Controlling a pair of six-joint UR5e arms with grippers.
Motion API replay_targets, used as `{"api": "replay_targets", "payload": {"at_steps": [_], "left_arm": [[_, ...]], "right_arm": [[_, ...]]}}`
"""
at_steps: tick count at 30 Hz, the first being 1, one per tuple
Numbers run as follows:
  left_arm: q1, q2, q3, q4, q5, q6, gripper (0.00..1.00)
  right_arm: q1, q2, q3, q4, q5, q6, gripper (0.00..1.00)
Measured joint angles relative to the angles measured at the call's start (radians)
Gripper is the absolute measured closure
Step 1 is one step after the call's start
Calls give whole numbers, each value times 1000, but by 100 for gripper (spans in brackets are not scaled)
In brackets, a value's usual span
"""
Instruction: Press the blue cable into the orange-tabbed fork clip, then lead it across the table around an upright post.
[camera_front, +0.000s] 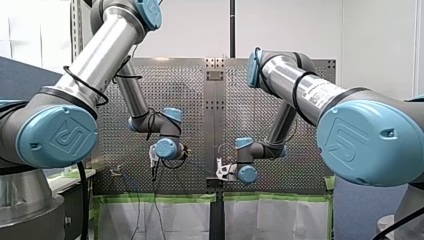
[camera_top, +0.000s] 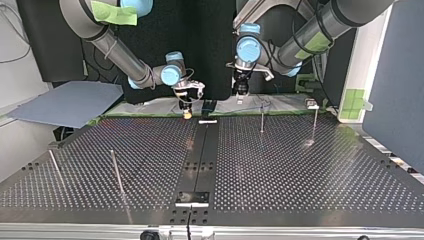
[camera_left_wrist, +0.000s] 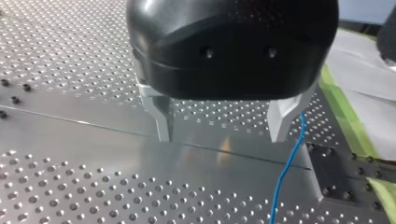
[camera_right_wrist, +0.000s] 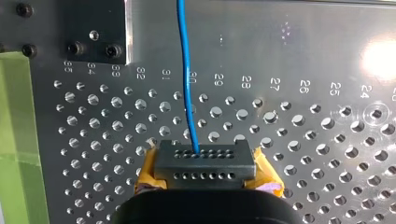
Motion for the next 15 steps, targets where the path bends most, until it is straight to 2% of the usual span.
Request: {"api": "replay_targets", "payload": {"at_steps": [6, 11, 15], "left_arm": [[2, -2, 2, 2, -54, -59, 0], [10, -10, 3, 5, -58, -71, 0], [12, -35, 21, 5, -52, -61, 0]], "right_arm": [[1, 1, 0, 0, 0, 0, 100], [3, 1, 0, 1, 0, 0, 100], [2, 1, 0, 5, 0, 0, 100]]}}
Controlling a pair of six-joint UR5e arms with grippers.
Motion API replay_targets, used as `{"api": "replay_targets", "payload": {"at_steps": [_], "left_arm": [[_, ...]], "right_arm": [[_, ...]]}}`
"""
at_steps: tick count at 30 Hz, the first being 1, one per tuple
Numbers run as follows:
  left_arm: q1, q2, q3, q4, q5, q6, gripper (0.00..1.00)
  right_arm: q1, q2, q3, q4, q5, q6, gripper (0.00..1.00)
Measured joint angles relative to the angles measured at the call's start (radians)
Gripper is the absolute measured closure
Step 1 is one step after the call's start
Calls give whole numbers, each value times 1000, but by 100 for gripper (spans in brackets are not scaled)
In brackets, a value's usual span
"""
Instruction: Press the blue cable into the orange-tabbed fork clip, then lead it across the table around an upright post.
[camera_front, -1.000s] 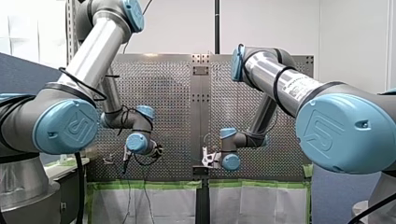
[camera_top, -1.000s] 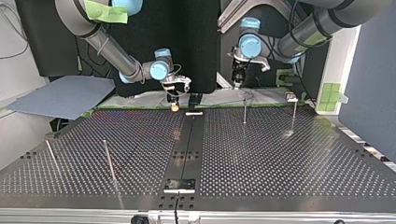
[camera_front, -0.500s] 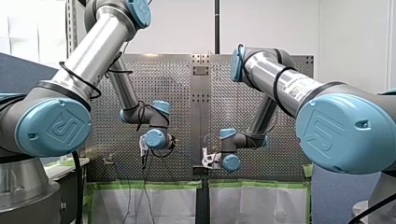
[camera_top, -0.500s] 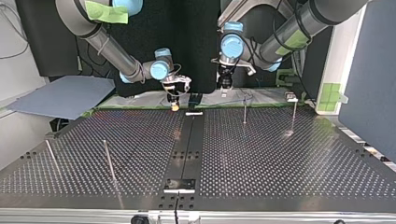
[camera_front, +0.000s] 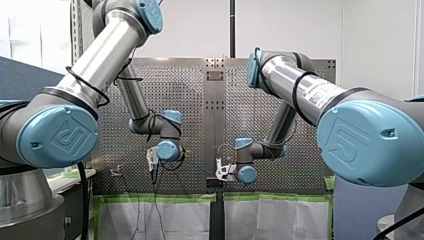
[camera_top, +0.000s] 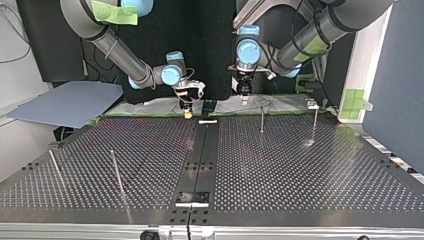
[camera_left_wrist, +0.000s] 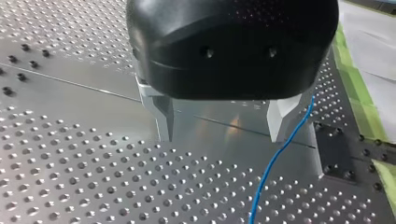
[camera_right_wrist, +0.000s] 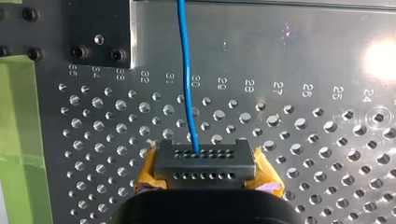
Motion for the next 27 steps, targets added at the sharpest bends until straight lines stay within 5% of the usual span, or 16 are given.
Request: {"api": "replay_targets", "payload": {"at_steps": [15, 27], "left_arm": [[1, -132, 102, -29, -27, 40, 0], [19, -148, 154, -43, -30, 57, 0]], "right_arm": [[3, 1, 0, 6, 1, 0, 100], [3, 2, 0, 7, 0, -4, 100]]}}
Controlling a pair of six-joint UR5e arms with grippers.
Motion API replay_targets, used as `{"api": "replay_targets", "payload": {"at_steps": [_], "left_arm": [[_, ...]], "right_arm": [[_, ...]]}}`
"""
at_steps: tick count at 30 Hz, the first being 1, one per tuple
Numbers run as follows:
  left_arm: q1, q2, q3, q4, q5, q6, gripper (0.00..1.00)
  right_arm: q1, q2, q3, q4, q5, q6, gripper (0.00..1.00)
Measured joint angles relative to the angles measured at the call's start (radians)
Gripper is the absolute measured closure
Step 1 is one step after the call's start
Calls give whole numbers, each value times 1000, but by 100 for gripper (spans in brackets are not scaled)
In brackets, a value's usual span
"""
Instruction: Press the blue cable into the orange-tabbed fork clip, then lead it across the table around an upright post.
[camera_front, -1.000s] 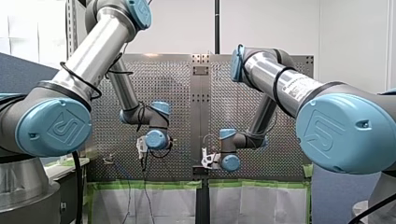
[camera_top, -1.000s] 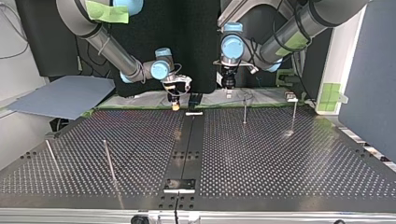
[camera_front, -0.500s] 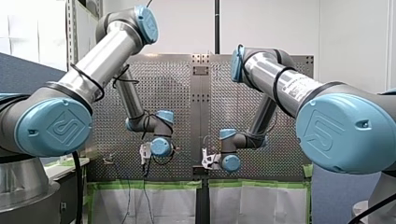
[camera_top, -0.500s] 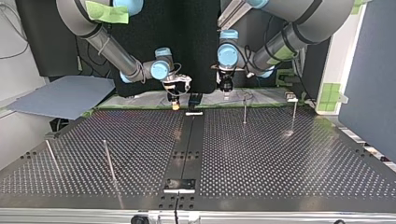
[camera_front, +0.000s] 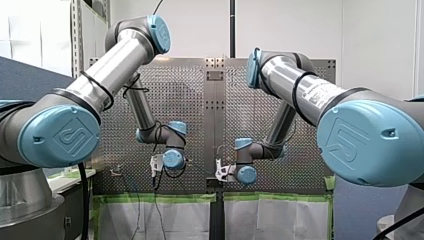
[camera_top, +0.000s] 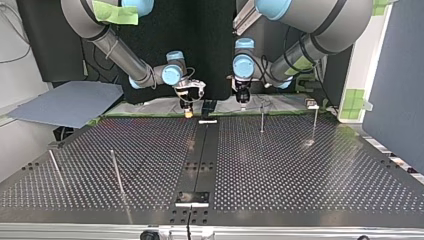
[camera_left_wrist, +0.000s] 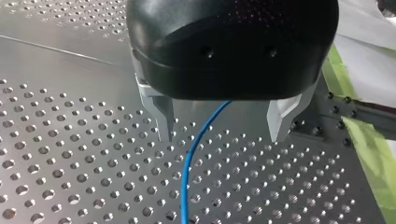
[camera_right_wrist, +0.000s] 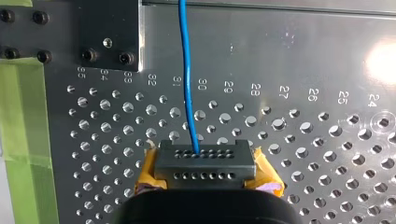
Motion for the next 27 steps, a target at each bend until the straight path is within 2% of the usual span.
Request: {"api": "replay_targets", "payload": {"at_steps": [7, 15, 21, 27], "left_arm": [[28, -1, 19, -4, -15, 18, 0], [97, -17, 46, -20, -5, 44, 0], [98, -68, 86, -65, -1, 87, 0], [92, -84, 111, -81, 6, 95, 0]], "right_arm": [[-4, 0, 0, -1, 0, -1, 100], [-7, 0, -2, -2, -1, -2, 100], [-8, 0, -3, -1, -3, -3, 100], [-9, 0, -3, 1, -4, -3, 100]]}}
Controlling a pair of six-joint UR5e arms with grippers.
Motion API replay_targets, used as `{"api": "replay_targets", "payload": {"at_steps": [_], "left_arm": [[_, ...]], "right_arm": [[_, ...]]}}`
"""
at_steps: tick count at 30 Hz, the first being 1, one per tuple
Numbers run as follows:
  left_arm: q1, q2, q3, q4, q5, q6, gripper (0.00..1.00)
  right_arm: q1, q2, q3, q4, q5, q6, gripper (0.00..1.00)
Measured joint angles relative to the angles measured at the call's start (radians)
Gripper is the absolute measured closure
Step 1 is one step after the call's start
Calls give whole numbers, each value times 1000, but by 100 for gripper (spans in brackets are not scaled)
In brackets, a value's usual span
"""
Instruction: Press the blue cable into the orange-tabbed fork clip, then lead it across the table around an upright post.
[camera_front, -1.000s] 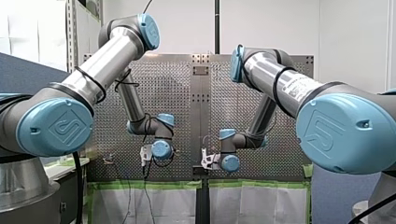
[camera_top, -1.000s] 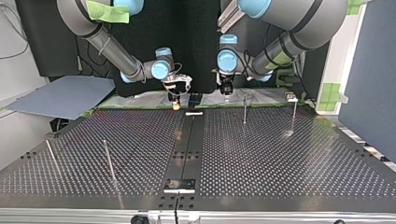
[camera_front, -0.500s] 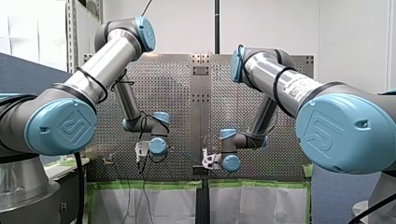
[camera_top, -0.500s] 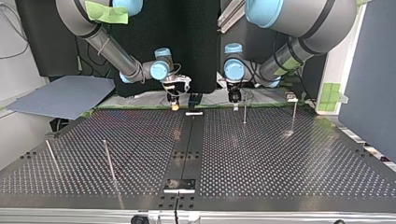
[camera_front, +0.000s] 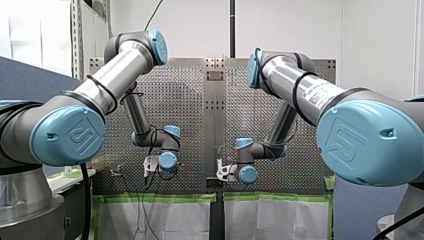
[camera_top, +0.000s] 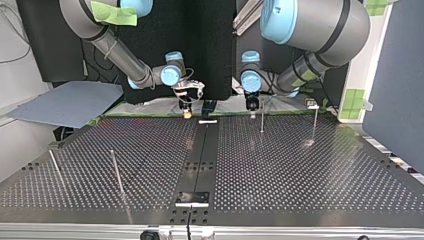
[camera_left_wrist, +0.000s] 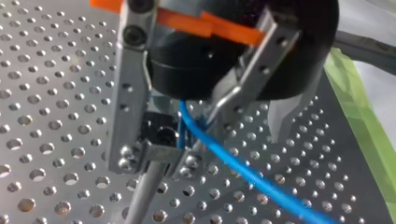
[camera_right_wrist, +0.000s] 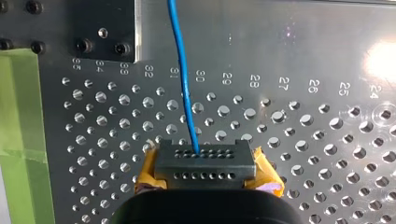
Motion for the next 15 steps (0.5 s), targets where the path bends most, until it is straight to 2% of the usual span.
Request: {"api": "replay_targets", "payload": {"at_steps": [9, 15], "left_arm": [[-10, 0, 31, -42, -6, 13, 0], [-33, 1, 47, -67, -10, 28, 0]], "right_arm": [[-2, 0, 1, 2, -1, 0, 100], [-2, 0, 0, 2, -1, 0, 100]]}}
